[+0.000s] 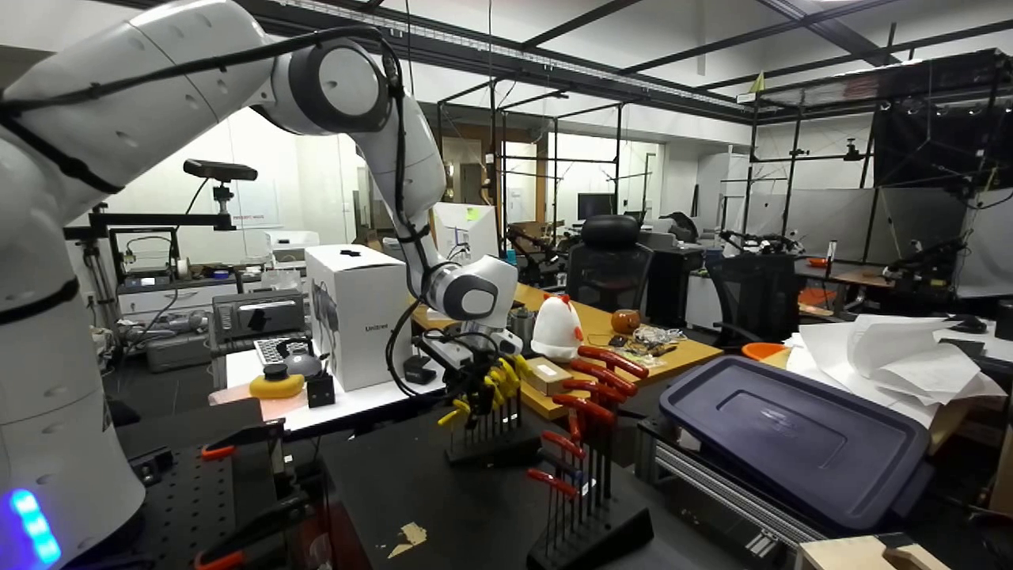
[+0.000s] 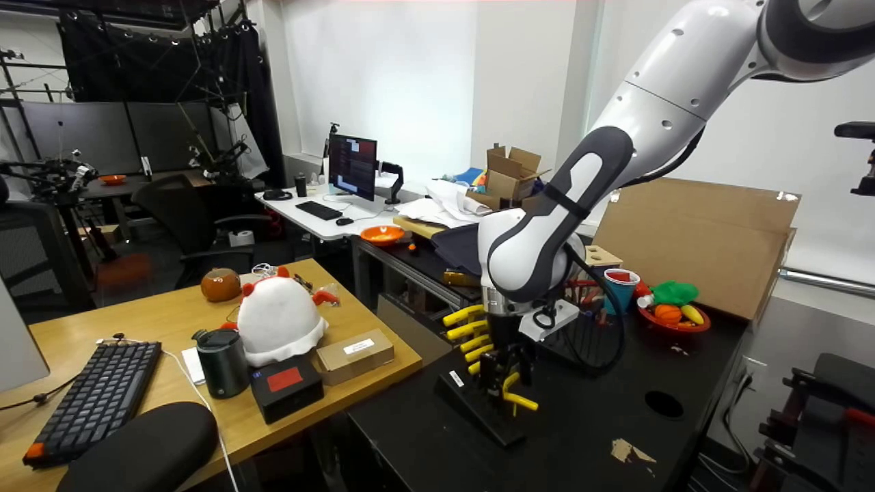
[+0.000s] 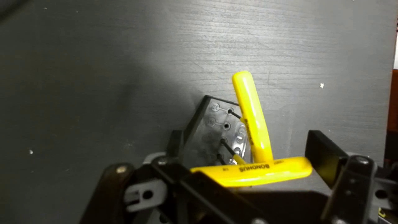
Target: Remove two yellow wrenches from the stand.
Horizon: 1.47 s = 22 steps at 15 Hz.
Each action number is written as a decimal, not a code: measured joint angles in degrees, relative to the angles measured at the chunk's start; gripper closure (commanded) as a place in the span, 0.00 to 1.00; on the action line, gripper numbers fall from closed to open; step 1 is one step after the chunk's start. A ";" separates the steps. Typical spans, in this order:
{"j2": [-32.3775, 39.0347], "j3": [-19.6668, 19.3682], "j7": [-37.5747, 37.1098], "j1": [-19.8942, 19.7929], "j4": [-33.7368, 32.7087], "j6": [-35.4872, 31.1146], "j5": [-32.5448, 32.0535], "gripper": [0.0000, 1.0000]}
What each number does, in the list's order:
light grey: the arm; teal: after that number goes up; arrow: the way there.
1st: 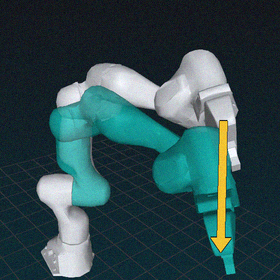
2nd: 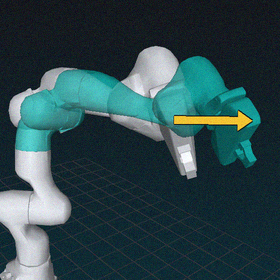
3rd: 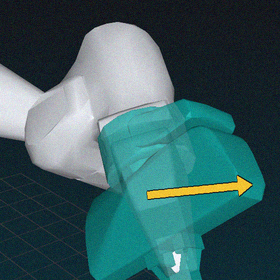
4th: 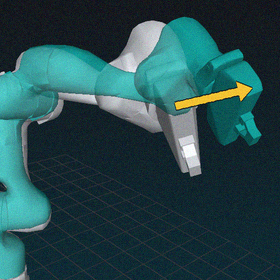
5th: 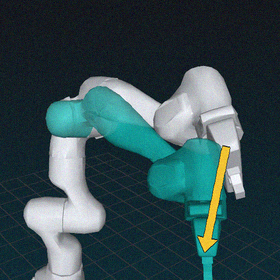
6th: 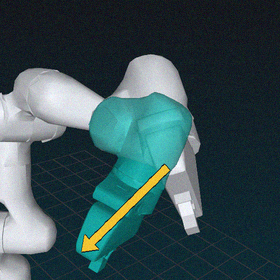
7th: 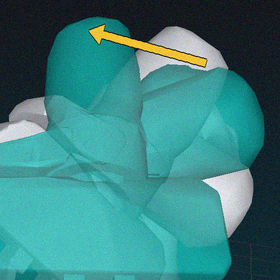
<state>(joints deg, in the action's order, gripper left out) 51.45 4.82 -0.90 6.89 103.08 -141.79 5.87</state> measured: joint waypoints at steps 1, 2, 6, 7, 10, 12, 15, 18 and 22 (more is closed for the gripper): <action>-0.16 0.30 0.96 -0.12 0.15 0.00 -0.29 0.00; -0.25 0.59 1.85 -0.25 0.24 0.00 -0.49 0.00; -0.58 1.34 4.58 -0.77 0.80 0.00 -1.04 0.00; -0.69 1.50 5.20 -0.99 1.06 0.00 -1.06 0.00; -1.31 1.76 5.41 -1.27 2.19 -0.35 -1.09 0.00; -2.06 1.83 5.41 -1.24 3.60 -1.84 -1.09 0.00; -3.16 1.79 4.72 -1.04 6.01 -5.48 -1.09 0.00; -3.89 1.32 1.93 -0.48 8.23 -9.34 -1.09 0.00; -4.57 0.41 -2.28 0.40 11.21 -13.47 -1.08 0.00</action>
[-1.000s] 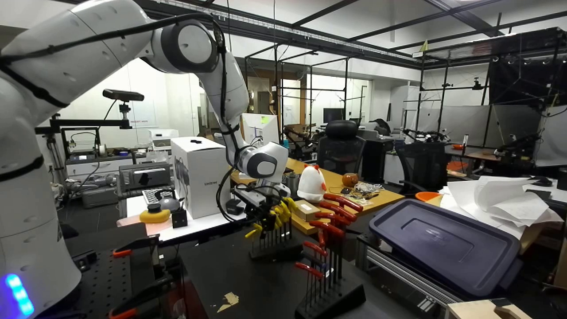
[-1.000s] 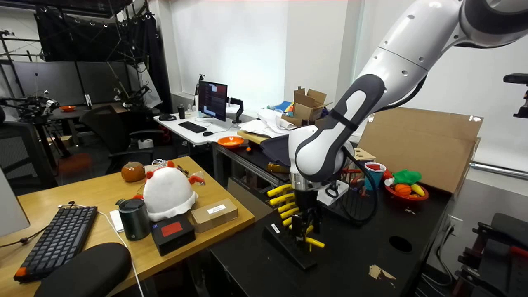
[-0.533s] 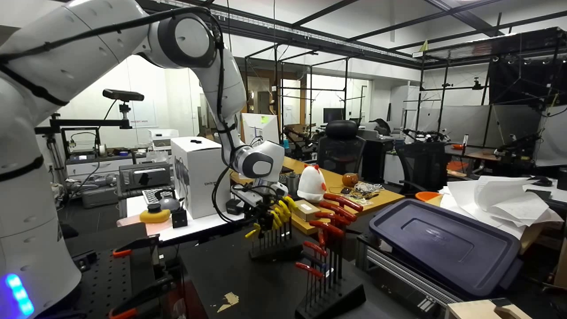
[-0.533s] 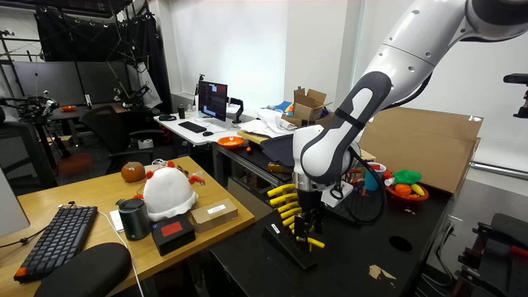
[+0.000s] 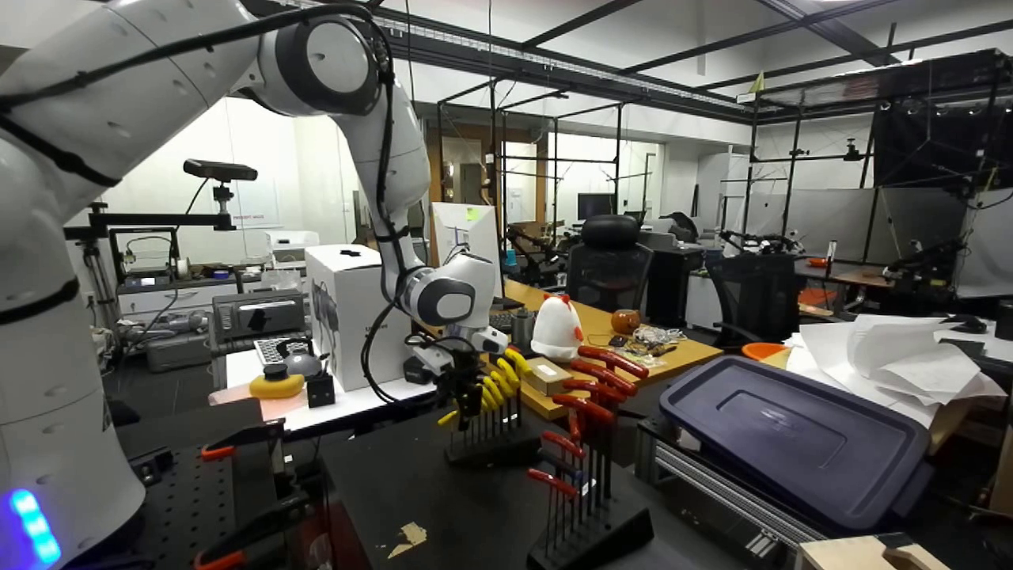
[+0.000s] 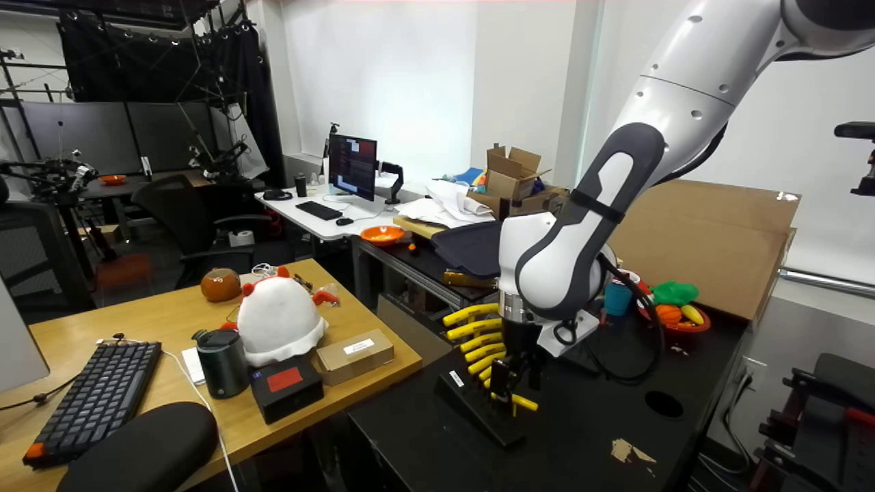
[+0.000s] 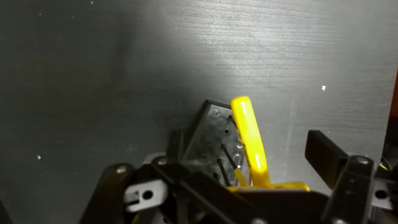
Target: Remove two yellow wrenches from the stand.
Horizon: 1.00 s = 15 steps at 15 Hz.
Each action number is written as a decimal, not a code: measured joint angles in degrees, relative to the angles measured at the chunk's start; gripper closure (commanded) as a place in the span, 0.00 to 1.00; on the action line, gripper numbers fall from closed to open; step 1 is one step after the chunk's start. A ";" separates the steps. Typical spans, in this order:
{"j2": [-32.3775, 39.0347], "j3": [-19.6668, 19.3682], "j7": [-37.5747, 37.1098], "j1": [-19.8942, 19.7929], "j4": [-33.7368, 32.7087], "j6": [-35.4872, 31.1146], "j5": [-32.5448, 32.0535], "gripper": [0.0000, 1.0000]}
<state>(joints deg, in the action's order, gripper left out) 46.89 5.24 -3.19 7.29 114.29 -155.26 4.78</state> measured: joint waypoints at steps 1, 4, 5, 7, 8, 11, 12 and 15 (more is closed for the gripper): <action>-0.20 -0.34 -0.86 0.28 0.76 -0.95 0.00 0.00; -0.73 -1.25 -2.63 1.07 2.45 -3.43 0.00 0.00; -0.88 -1.57 -2.96 1.41 2.79 -4.08 0.00 0.00; -1.14 -2.09 -3.16 1.96 3.18 -4.66 0.00 0.00; -1.21 -2.20 -3.16 2.12 3.21 -4.68 0.00 0.00; -1.25 -2.20 -3.16 2.28 3.21 -4.69 -0.01 0.00; -1.25 -2.16 -3.12 2.29 3.21 -4.69 -0.03 0.00; -1.25 -2.04 -3.02 2.33 3.21 -4.69 -0.08 0.00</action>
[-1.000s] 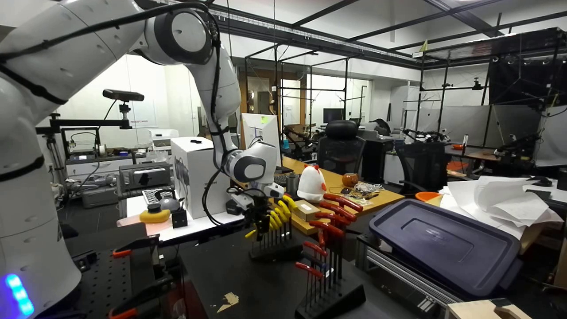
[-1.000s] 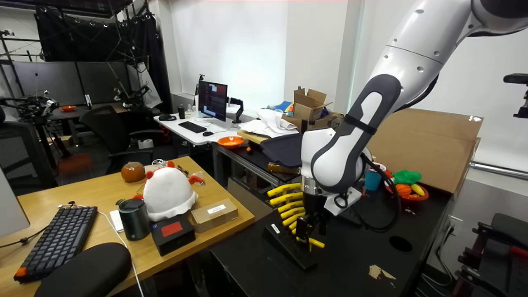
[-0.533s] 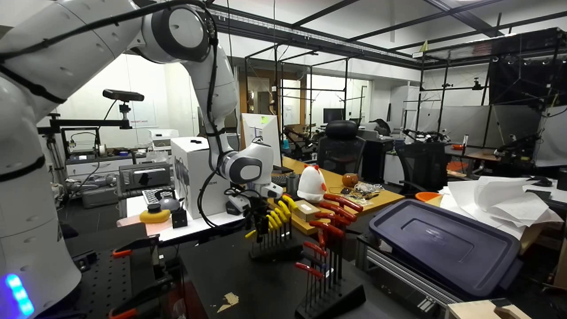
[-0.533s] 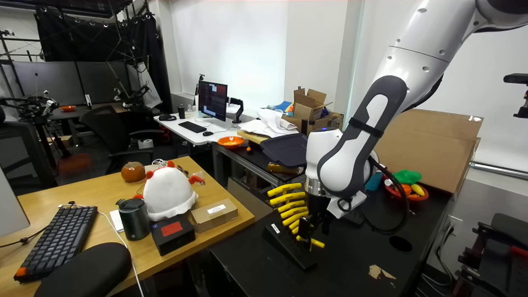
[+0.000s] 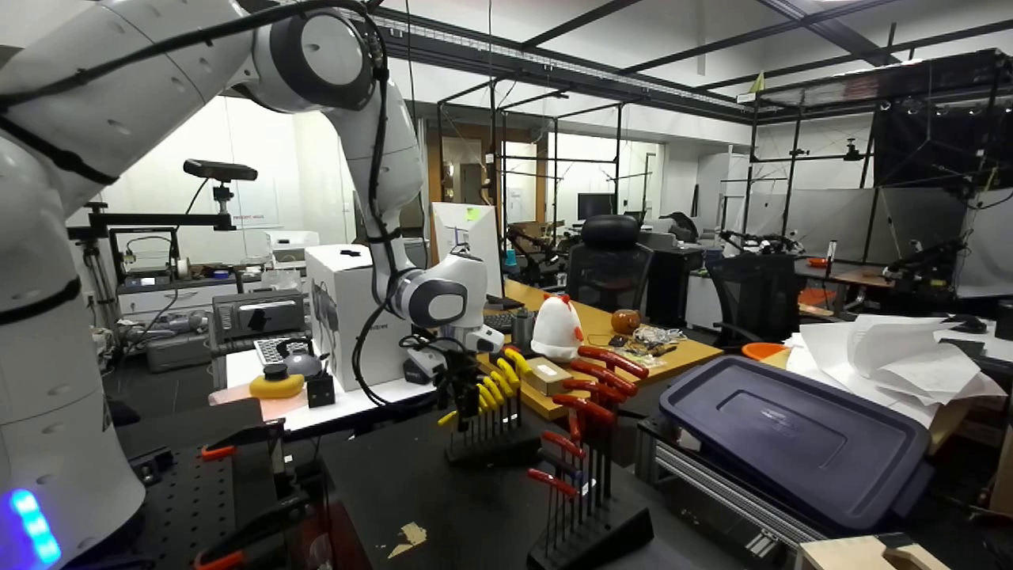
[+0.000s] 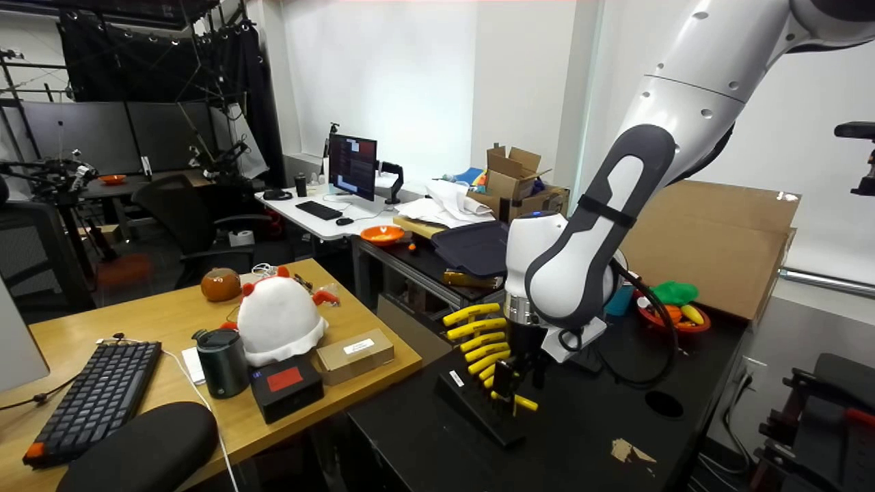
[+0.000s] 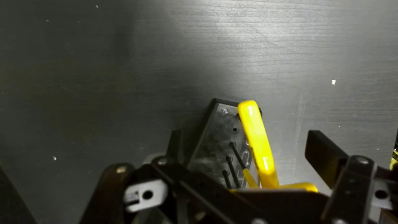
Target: Remove two yellow wrenches from the stand.
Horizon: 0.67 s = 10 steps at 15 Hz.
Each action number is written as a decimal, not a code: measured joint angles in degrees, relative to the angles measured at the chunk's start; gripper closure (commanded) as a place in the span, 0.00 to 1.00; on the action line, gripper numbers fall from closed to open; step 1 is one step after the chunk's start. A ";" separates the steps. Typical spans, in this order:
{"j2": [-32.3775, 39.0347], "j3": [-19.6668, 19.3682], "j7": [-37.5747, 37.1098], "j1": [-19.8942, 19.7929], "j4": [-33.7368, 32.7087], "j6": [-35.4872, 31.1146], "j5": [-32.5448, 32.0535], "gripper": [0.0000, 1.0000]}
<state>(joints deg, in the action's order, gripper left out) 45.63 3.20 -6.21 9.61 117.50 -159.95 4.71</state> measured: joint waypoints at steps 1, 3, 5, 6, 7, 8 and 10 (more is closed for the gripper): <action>0.00 0.02 0.00 0.03 0.00 0.00 -0.02 0.15; 0.00 0.02 0.04 0.11 0.00 0.00 -0.08 0.34; 0.00 0.03 0.07 0.16 -0.01 -0.02 -0.19 0.48; 0.00 0.04 0.07 0.18 -0.01 -0.03 -0.24 0.57; 0.00 0.05 0.08 0.19 -0.01 -0.07 -0.27 0.64; 0.00 0.05 0.10 0.20 -0.01 -0.13 -0.29 0.71; 0.00 0.06 0.13 0.21 -0.01 -0.24 -0.32 0.86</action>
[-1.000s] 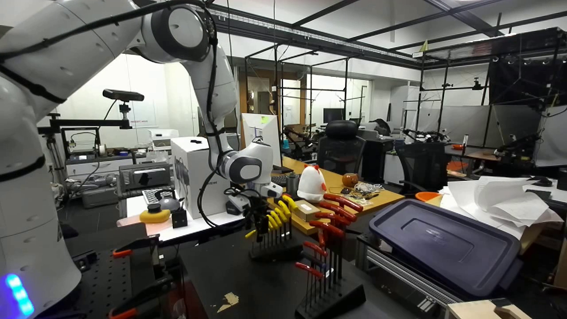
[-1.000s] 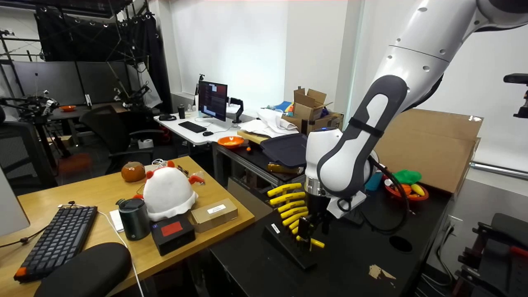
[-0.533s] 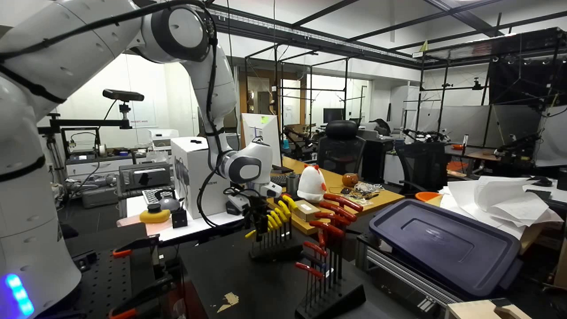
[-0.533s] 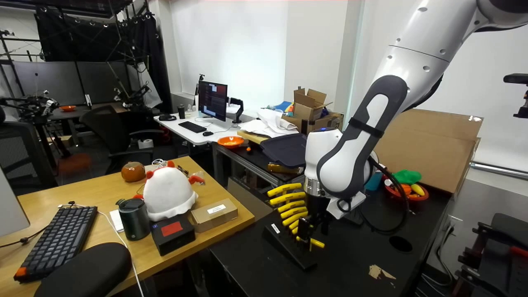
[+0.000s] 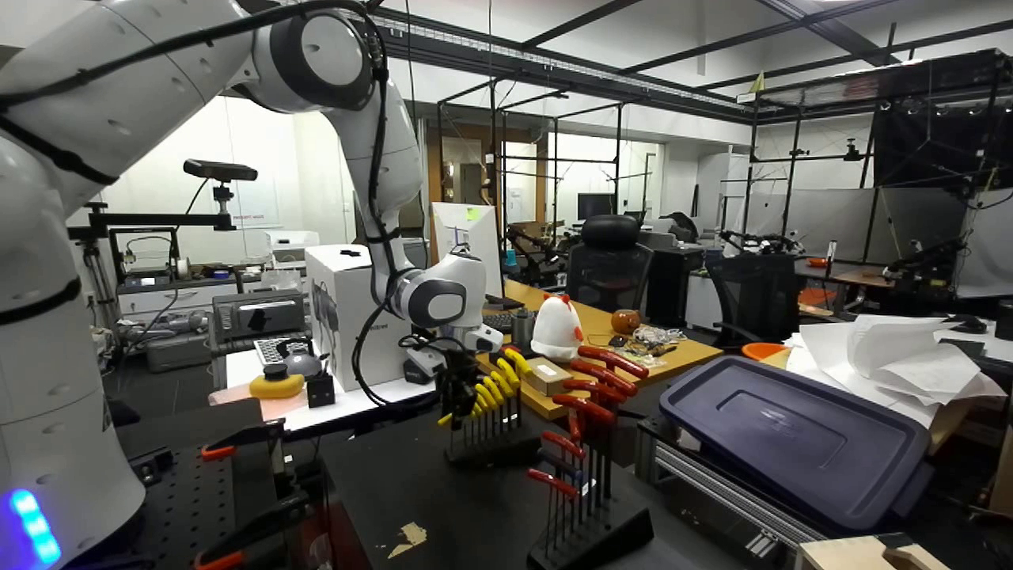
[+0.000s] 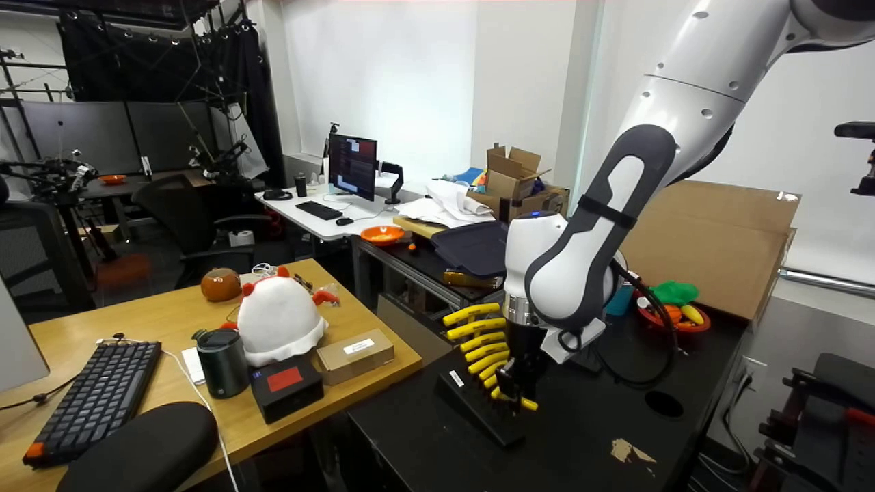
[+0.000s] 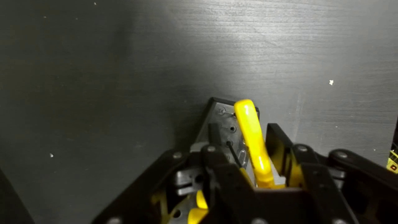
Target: Remove two yellow wrenches from the stand.
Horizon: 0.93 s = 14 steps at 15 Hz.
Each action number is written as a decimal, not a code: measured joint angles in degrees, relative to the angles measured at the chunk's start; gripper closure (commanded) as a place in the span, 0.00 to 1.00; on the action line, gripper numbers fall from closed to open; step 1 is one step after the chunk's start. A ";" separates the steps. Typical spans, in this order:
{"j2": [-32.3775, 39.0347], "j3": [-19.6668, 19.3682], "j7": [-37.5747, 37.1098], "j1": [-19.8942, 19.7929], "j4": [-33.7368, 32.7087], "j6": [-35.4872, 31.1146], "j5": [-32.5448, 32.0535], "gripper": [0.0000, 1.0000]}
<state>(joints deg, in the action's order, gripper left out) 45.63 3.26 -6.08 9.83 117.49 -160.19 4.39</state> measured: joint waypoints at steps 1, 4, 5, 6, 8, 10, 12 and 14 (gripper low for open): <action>0.00 0.01 0.01 0.00 0.00 -0.09 -0.01 0.95; 0.00 0.17 0.01 0.18 0.00 -0.36 -0.02 0.96; 0.00 0.17 0.01 0.30 0.00 -0.41 -0.03 0.96; 0.00 0.17 0.01 0.36 0.00 -0.49 -0.04 0.96; 0.01 0.17 0.01 0.40 0.00 -0.59 -0.07 0.96; 0.01 0.17 0.01 0.40 0.00 -0.61 -0.10 0.96; 0.01 0.17 0.01 0.41 0.01 -0.61 -0.12 0.96; 0.01 0.16 0.01 0.42 0.01 -0.61 -0.12 0.96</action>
<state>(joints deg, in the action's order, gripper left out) 45.64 3.43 -6.07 10.25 117.49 -160.80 4.26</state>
